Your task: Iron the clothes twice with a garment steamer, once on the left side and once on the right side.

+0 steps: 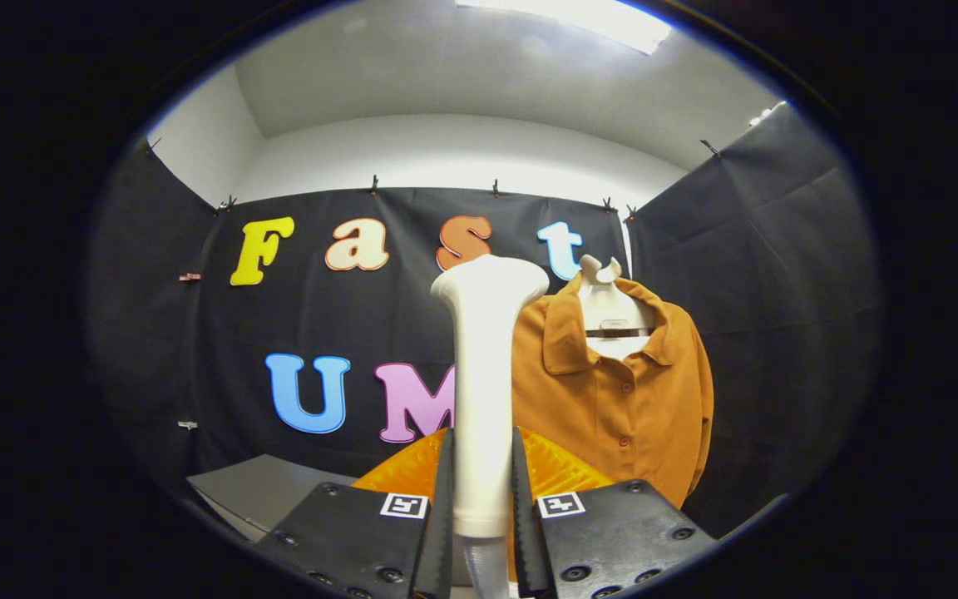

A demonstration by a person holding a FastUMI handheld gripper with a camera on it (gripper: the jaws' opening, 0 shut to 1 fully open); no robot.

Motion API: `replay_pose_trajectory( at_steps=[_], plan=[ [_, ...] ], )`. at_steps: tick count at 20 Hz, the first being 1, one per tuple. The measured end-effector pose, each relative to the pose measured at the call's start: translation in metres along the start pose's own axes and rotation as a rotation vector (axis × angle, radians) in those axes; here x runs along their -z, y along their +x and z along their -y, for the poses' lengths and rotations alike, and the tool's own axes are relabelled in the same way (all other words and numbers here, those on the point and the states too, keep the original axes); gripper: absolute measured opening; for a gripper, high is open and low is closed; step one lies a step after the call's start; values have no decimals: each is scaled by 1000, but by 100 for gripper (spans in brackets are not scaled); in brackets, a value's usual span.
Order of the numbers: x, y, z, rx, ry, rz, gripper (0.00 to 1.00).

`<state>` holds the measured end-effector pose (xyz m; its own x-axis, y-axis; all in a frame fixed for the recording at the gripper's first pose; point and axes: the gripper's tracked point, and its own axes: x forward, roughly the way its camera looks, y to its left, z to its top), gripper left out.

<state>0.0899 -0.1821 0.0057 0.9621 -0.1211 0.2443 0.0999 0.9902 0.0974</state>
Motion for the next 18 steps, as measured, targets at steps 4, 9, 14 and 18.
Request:
replay_pose_trajectory(
  at_steps=[4,9,14,18],
  plan=[
    [24,19,38,39,15,-14,33],
    [64,39,62,49,-7,-69,33],
    [109,31,68,30,-5,-156,33],
    [153,14,71,35,15,-259,33]
  ],
)
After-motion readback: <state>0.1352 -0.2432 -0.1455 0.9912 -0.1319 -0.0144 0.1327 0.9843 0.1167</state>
